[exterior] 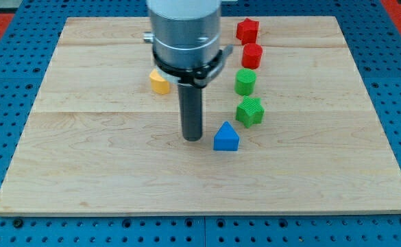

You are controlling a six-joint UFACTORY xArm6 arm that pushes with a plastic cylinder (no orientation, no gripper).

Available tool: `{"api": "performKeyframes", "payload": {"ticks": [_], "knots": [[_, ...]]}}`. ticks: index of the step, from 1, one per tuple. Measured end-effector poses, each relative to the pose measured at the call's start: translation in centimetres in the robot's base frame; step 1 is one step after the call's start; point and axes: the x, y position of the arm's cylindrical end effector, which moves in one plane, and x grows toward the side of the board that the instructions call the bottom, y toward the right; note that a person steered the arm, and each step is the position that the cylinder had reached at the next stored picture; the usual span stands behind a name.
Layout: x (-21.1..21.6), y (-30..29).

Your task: Slide the blue triangle vertically to green star

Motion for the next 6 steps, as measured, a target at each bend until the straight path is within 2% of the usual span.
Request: {"api": "performKeyframes", "payload": {"ticks": [1, 2, 3, 4, 5, 6], "knots": [[-1.8, 1.6], [1.2, 5.8], [5.5, 6.9], [3.0, 7.2], [2.3, 10.3], [5.1, 16.1]]}}
